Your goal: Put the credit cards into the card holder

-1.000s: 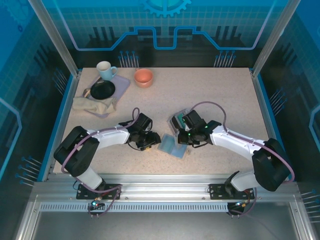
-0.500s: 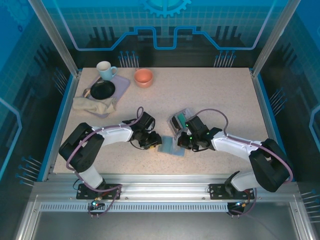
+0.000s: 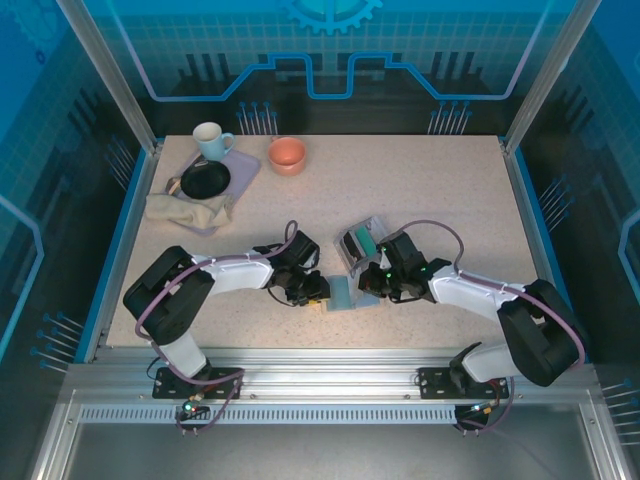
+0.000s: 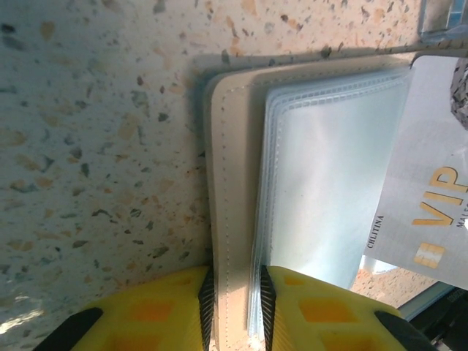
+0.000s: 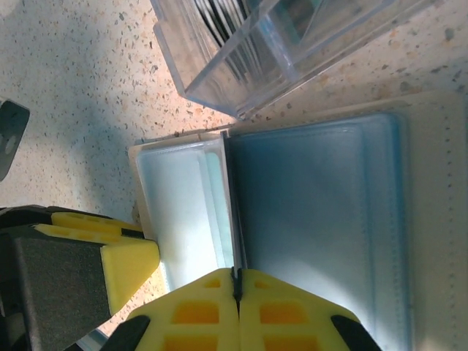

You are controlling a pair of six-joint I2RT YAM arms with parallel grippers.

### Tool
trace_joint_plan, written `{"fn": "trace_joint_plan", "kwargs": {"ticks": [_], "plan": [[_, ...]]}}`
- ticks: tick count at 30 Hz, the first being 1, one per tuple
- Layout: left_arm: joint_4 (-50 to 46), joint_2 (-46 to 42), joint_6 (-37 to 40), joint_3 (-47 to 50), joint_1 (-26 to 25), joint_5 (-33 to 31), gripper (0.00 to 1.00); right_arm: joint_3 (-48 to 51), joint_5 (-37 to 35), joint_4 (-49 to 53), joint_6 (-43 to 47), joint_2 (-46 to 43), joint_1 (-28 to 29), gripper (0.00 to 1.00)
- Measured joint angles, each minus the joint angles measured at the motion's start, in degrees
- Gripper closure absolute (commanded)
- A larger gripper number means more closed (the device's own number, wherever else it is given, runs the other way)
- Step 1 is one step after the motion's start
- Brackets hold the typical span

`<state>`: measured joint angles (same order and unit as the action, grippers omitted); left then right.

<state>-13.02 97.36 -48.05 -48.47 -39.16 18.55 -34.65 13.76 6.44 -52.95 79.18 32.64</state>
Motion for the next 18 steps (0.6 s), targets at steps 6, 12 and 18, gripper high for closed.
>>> {"fn": "trace_joint_plan", "kwargs": {"ticks": [6,12,18], "plan": [[-0.74,0.11,0.00,-0.31,-0.02,-0.50,0.79,1.20,0.98,-2.75,0.04,0.00,-0.20,0.96],[-1.31,0.15,0.00,-0.57,-0.02,-0.76,0.79,1.46,1.51,-2.99,0.48,-1.14,-0.44,0.96],[-1.40,0.15,0.00,-0.57,-0.07,-1.05,0.80,1.68,1.75,-3.06,1.36,-2.84,-0.61,0.96]]}}
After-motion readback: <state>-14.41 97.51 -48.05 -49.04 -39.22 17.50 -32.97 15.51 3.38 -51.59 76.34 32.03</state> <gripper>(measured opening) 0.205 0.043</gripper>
